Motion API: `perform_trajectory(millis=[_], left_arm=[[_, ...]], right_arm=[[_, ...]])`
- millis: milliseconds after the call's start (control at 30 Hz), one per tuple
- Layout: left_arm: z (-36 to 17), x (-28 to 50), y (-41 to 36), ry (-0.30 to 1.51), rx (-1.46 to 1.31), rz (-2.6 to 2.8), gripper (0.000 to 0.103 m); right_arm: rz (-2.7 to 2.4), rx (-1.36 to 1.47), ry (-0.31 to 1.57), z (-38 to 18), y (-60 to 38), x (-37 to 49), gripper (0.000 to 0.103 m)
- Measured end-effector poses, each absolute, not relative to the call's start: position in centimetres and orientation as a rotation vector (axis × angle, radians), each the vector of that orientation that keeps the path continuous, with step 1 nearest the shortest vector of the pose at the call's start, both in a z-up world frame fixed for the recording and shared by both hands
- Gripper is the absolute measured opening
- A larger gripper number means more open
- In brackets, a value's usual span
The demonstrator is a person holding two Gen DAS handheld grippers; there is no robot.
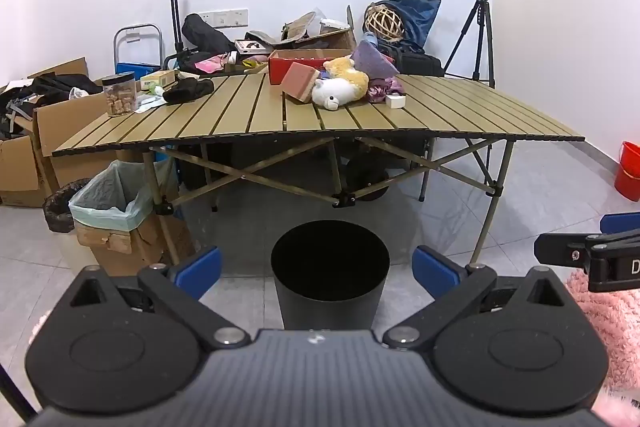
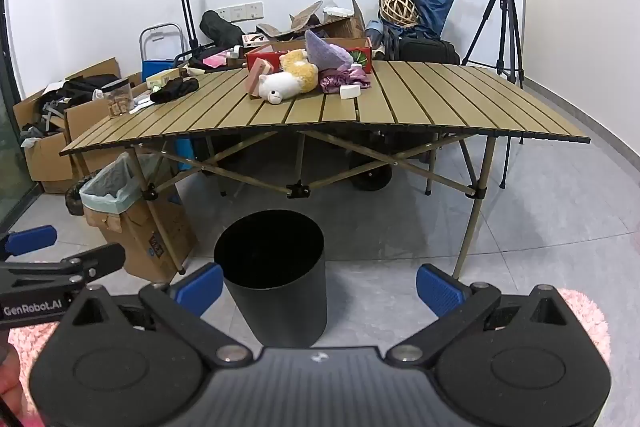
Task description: Collect trash
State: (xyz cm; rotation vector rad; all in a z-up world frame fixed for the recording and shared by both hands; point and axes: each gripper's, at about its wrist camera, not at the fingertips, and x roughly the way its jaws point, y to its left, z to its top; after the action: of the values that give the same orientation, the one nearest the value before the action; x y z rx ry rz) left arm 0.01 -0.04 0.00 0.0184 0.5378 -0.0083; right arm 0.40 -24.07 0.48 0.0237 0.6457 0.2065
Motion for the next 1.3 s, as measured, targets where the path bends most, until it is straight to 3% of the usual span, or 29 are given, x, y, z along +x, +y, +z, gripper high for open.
perform_trajectory(millis=[1300], left_arm=[[-0.12, 0.06, -0.22, 0.535, 0.024, -0.01, 0.103]], right_arm=[[0.208, 0.025, 0.653, 0.58, -24.15, 0.33, 0.103]])
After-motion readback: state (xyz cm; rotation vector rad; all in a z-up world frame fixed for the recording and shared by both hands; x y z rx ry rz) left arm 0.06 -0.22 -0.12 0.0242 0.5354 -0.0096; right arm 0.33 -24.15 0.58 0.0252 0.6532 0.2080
